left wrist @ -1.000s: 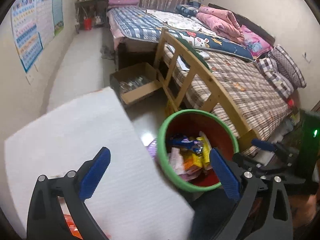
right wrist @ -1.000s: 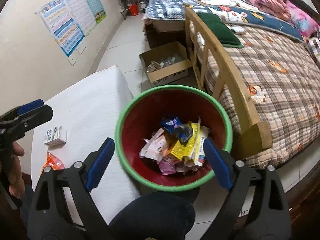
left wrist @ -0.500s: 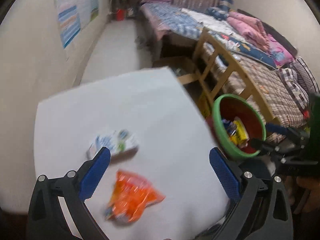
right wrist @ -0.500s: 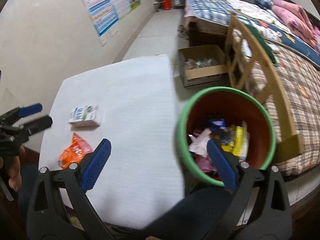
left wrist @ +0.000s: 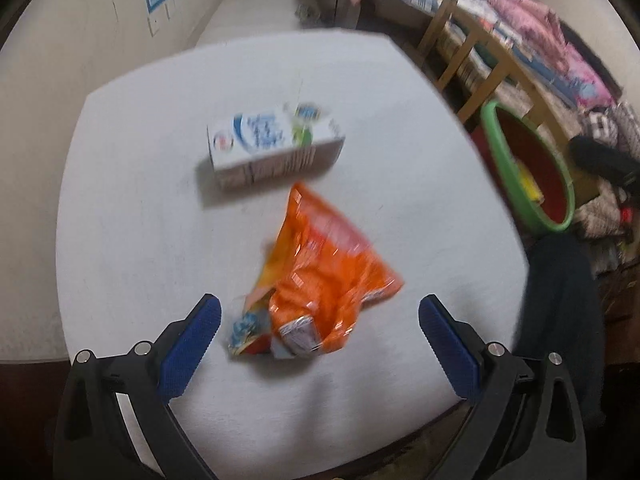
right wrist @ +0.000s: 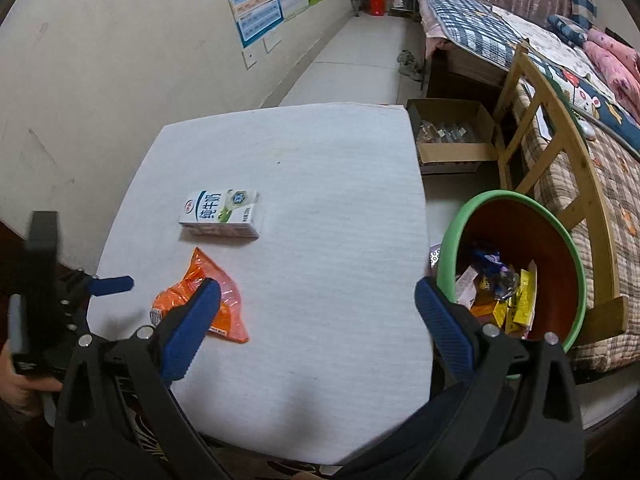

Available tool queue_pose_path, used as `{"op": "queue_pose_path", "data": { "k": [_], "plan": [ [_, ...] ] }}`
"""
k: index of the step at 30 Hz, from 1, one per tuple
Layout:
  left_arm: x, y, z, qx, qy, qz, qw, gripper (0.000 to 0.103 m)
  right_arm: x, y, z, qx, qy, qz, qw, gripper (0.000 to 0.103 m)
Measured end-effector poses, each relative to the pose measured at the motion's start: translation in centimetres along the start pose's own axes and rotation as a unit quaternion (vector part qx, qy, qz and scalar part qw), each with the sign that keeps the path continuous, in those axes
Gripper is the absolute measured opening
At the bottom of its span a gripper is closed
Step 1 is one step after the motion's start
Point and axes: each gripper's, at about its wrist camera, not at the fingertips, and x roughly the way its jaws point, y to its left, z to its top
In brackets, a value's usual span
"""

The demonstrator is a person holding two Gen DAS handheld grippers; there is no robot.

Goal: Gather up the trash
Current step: 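Grasp the orange snack bag with the left tool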

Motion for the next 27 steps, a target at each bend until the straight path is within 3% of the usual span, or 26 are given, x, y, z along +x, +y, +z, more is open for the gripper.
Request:
{"op": "queue_pose_path", "data": {
  "k": [5,9,11,12,14,19,27],
  "plan": [
    [2.5,-0.3,0.2,0.045,0.030,0.009,0.9985,0.095,0.3,0.8,-0.2,-0.003,0.007,-0.004,1.000,0.096],
    [4.9,-1.1,0.7,0.115,0.060,0.040,0.9907,0.094,0.5,1.4,-0.2,-0.004,0.010,-0.005,1.000,0.096],
    [5.4,-1.2,0.7,0.138,0.061,0.053,0.9872,0.090,0.5,1.7,-0.2,-0.005,0.011,-0.005,1.000,0.096],
    [5.6,-1.2,0.8,0.144,0.064,0.050,0.9862,0.081,0.6,1.9,-0.3,-0.006,0.012,-0.006,1.000,0.096],
    [6.0,-1.1,0.9,0.147,0.073,0.042,0.9856,0.069,0.7,2.2,-0.4,-0.008,0.014,-0.006,1.000,0.096],
    [5.4,0.2,1.0,0.116,0.061,0.023,0.9911,0.061,1.3,3.1,-0.3,-0.017,0.021,-0.003,1.000,0.096],
    [2.8,4.1,0.0,0.050,0.034,0.013,0.9981,0.056,2.9,5.4,0.8,-0.043,0.028,0.007,0.999,0.096]
  ]
}}
